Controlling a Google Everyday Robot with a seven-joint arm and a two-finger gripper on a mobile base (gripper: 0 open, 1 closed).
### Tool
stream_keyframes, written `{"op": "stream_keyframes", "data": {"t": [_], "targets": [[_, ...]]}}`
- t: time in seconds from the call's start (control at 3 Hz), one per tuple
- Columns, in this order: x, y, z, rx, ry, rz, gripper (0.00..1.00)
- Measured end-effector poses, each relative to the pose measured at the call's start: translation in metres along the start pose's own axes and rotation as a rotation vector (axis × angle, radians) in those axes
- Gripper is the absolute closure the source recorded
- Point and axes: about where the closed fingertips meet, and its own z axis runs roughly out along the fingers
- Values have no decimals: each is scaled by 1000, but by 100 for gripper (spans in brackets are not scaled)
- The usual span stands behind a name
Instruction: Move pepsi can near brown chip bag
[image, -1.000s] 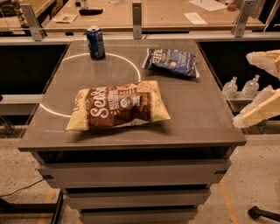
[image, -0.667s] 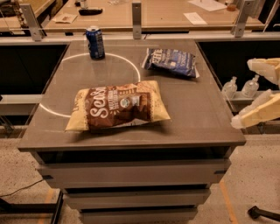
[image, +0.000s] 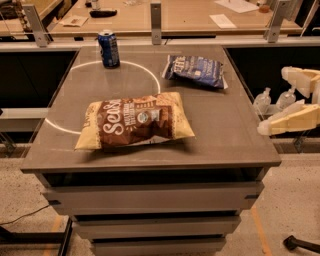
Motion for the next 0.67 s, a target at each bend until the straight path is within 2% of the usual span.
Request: {"op": "stream_keyframes", "data": {"t": [0.33, 0.67], "targets": [[0, 0, 0, 0, 0, 0, 0], [0, -11, 26, -6, -4, 32, 0]]}}
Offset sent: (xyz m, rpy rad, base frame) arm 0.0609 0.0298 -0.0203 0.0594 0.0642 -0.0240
